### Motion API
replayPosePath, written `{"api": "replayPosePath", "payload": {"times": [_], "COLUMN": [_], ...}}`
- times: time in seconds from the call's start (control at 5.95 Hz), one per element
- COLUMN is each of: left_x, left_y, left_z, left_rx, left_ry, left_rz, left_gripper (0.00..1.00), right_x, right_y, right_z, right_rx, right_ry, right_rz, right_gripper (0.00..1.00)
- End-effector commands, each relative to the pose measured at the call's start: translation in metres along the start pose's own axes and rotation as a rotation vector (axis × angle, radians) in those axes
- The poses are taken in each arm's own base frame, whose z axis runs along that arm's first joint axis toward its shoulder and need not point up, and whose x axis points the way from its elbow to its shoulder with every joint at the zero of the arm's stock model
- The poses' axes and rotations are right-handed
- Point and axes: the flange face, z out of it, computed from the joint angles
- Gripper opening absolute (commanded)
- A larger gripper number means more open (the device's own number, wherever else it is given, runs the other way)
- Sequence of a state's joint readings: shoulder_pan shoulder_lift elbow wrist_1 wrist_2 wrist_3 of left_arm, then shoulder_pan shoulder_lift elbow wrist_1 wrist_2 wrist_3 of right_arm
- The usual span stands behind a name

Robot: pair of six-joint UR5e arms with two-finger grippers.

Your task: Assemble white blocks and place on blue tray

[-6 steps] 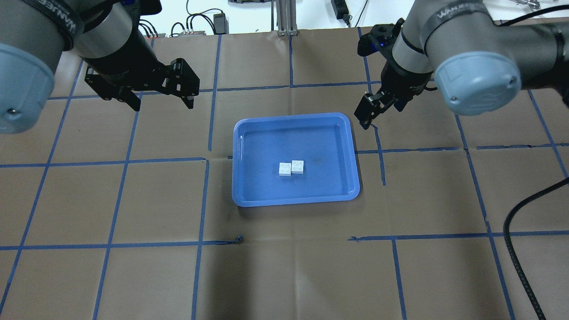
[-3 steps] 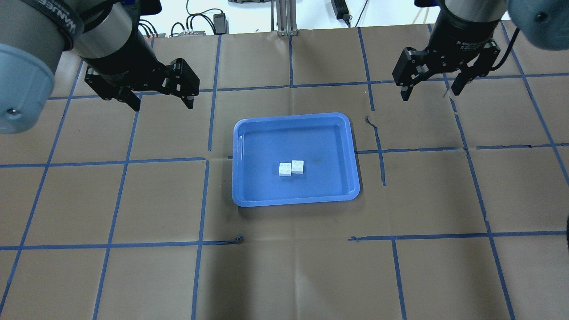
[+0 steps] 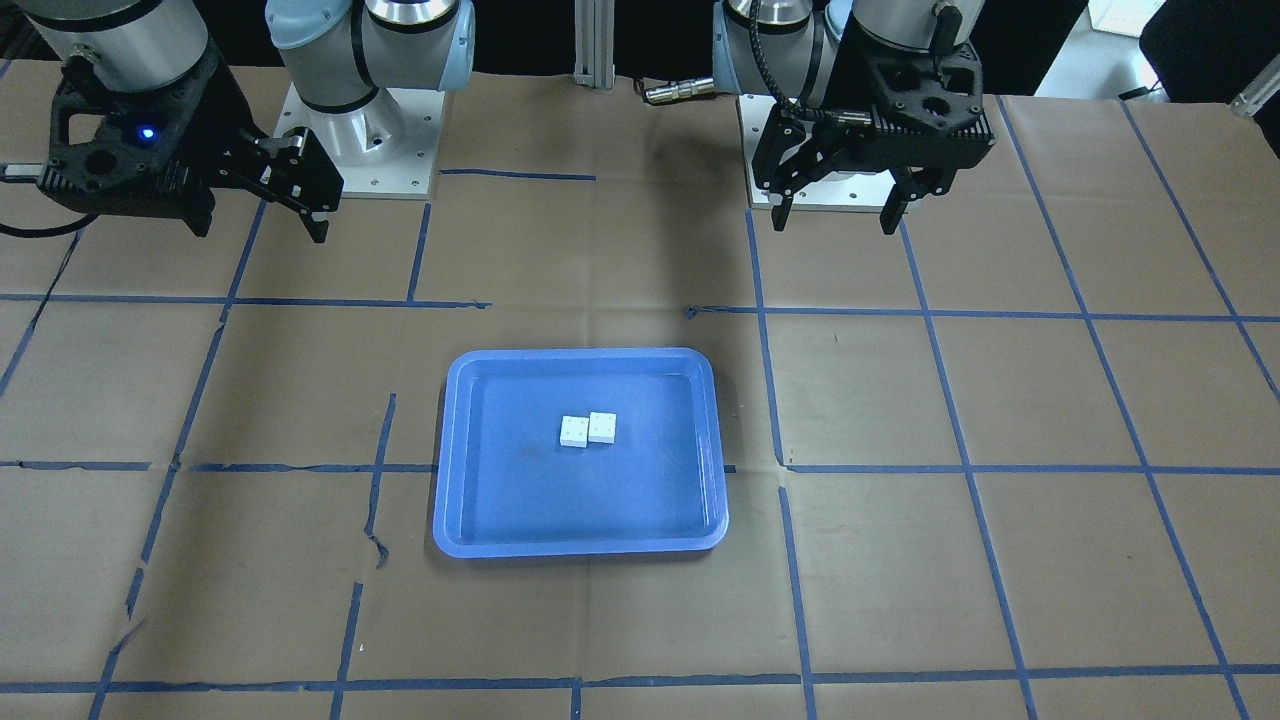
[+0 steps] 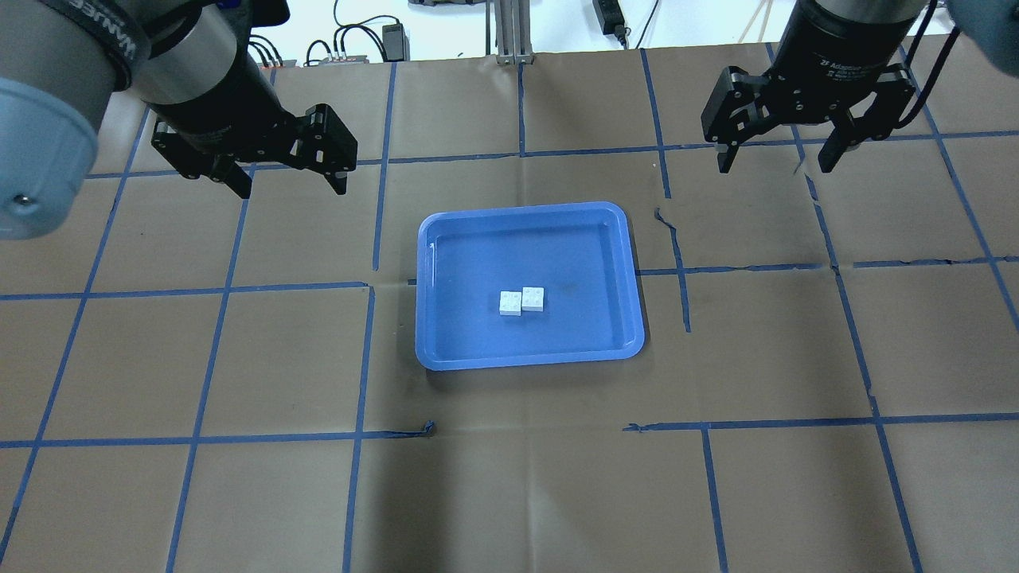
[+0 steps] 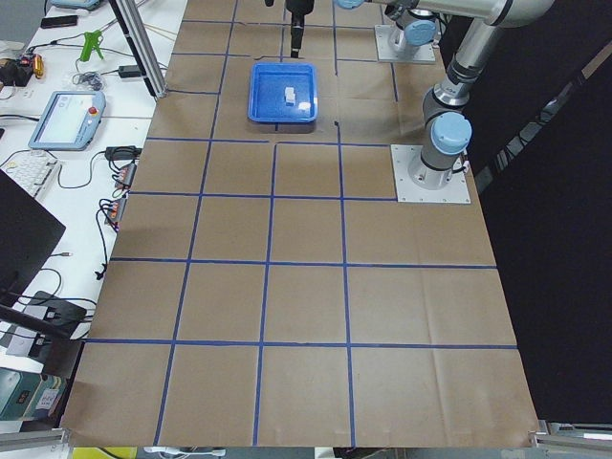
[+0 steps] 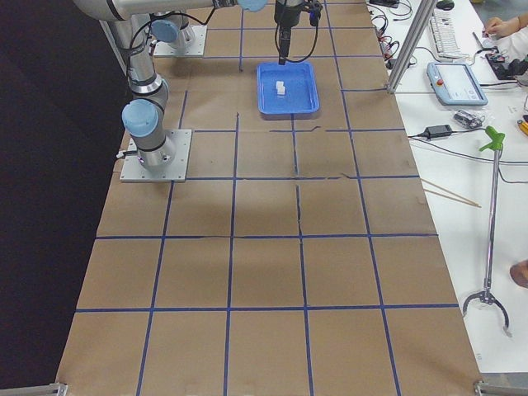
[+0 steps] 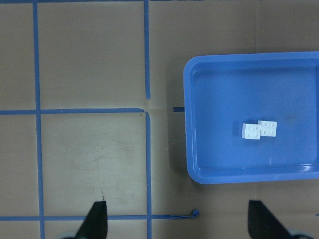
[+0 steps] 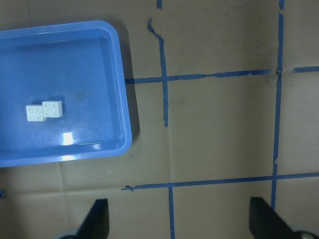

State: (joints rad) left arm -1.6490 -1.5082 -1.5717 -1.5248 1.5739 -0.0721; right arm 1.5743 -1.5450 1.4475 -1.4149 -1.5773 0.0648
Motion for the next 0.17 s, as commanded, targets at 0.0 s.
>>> {"api": "replayPosePath", "payload": {"times": [0.0], "left_x": [0.0000], "left_y": [0.0000], "left_z": [-0.0006], "left_rx": [0.001], "left_ry": [0.000], "left_rz": [0.000], "left_gripper": [0.99], "right_x": [-0.0026], "right_y": [-0.0021], "right_z": [0.0056], "right_rx": [-0.012], "right_ry": [-0.002], "right_rz": [-0.002], "right_gripper": [1.00]}}
